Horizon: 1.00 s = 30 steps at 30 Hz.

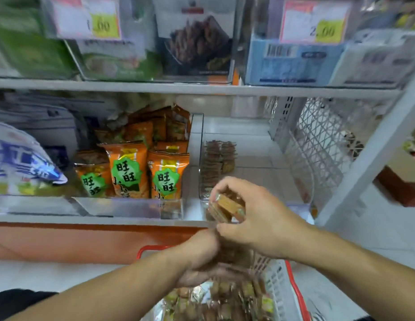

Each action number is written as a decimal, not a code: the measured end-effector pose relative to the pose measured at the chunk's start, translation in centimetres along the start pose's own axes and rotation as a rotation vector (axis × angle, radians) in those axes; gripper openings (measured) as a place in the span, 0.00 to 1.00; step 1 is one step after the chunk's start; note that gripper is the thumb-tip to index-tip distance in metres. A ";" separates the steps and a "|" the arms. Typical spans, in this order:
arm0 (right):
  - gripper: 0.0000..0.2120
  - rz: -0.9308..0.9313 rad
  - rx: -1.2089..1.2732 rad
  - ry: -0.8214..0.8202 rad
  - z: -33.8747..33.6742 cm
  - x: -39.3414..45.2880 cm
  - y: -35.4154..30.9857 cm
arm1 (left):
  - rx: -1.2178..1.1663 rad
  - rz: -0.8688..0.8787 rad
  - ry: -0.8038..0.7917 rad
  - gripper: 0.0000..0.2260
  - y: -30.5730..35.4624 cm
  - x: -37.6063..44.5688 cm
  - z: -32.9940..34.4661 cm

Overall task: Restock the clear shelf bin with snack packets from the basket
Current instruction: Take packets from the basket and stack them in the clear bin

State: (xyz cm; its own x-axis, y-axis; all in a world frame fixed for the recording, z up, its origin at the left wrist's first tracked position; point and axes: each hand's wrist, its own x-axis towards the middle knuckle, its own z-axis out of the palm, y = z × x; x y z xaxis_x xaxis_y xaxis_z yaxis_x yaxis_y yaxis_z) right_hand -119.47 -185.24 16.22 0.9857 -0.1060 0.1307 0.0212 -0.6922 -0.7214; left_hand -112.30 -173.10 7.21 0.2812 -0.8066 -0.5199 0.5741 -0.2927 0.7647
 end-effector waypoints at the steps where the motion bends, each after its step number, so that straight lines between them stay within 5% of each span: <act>1: 0.18 -0.044 0.045 0.089 -0.5 0.0 -0.7 | -0.081 0.039 0.023 0.14 1.2 -0.9 0.6; 7: 0.18 -0.238 0.042 0.465 2.1 0.4 -0.1 | -0.454 0.182 0.094 0.18 4.3 -3.0 2.2; 16: 0.20 -0.092 -0.049 0.410 3.7 1.5 1.8 | -0.558 0.188 -0.020 0.29 5.2 -2.4 0.8; 24: 0.43 -0.001 -0.085 0.249 2.5 0.7 1.7 | -0.533 0.197 -0.065 0.17 5.3 -1.9 0.5; 30: 0.54 -0.020 -0.207 0.164 2.2 0.3 2.2 | -0.570 0.195 -0.078 0.22 5.5 -2.2 0.9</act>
State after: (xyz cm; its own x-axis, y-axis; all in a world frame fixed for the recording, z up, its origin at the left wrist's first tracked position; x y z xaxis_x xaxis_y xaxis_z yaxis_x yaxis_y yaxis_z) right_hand -118.78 -185.23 13.24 0.9449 -0.1938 0.2639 -0.0112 -0.8248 -0.5654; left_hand -110.42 -173.40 12.86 0.3783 -0.8591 -0.3447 0.8449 0.1683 0.5078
